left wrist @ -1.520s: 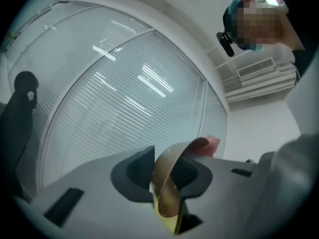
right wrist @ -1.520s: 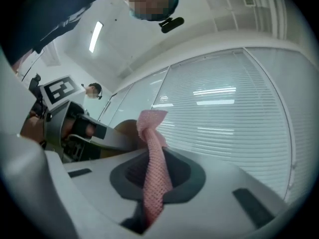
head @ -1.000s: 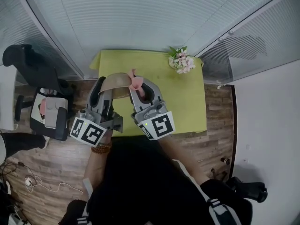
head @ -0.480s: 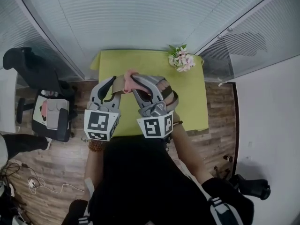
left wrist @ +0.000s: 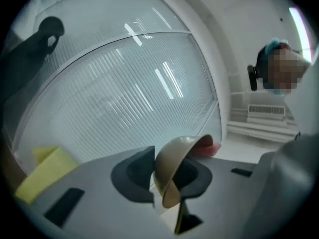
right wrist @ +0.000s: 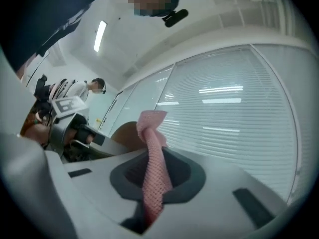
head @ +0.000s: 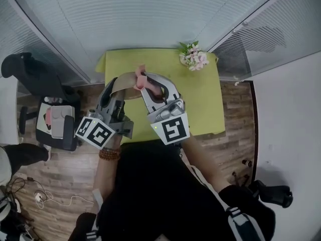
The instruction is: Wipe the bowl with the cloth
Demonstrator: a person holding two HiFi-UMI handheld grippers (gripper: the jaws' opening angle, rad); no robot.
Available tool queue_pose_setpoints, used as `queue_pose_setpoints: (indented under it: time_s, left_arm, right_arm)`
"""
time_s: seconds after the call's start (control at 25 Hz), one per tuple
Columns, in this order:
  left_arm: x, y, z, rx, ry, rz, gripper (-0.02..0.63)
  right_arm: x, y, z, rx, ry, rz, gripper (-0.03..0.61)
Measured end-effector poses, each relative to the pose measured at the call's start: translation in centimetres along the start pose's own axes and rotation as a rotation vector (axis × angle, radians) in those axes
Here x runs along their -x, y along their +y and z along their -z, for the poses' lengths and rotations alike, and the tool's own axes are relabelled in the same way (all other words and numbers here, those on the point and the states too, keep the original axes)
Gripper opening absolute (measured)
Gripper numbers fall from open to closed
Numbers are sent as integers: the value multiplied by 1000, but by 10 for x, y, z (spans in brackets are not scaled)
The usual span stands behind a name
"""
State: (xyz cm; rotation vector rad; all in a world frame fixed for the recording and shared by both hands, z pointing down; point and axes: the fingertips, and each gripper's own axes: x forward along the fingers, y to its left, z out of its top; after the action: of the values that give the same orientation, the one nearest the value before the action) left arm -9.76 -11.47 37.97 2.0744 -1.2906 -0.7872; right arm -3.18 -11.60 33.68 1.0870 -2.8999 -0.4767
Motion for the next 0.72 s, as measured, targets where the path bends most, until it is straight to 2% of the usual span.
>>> queue_pose_setpoints:
  time_s: [0.08,0.12,0.16,0.2,0.28,0.36,0.44,0.48,0.52,0.56,0.6,0.68,0.72]
  left_arm:
    - [0,6,4,132,-31,27,71]
    - [-1,9,8,170,-28,36,72]
    - [-2,11,14,172,-3,46,75]
    - [-4,12,22,134,46,58,86]
    - [-7,11,37,-48,181,58,87]
    - [-7,14,43,-312,282,-3,98]
    - [-8,17,52,-574,370,-68,97]
    - [-10,17,57,-677,411,-88,92]
    - [-11,17,60,-745,441,-102,79]
    - [-12,17,62,-762,454,-110,74]
    - [-12,17,61,-721,449,-107,74]
    - [-12,16,55,-554,404,-80,61]
    - [-11,14,51,-494,376,-69,61]
  right_arm:
    - [-3,-2,-4,-98,-47,9,23]
    - [-4,-3,-3,-113,-45,4,25]
    - [-5,-4,2,-89,-20,-3,28]
    - [-4,-4,11,-17,31,-11,26]
    - [-1,-4,30,196,146,-33,20]
    - [2,1,39,388,192,-60,18]
    - [6,9,42,525,211,-100,18]
    - [8,15,43,585,218,-118,18]
    - [8,20,44,647,225,-127,18]
    - [8,23,44,690,228,-127,18]
    - [7,23,44,698,228,-121,18]
    - [7,20,40,645,214,-106,18]
    - [7,18,37,612,201,-96,18]
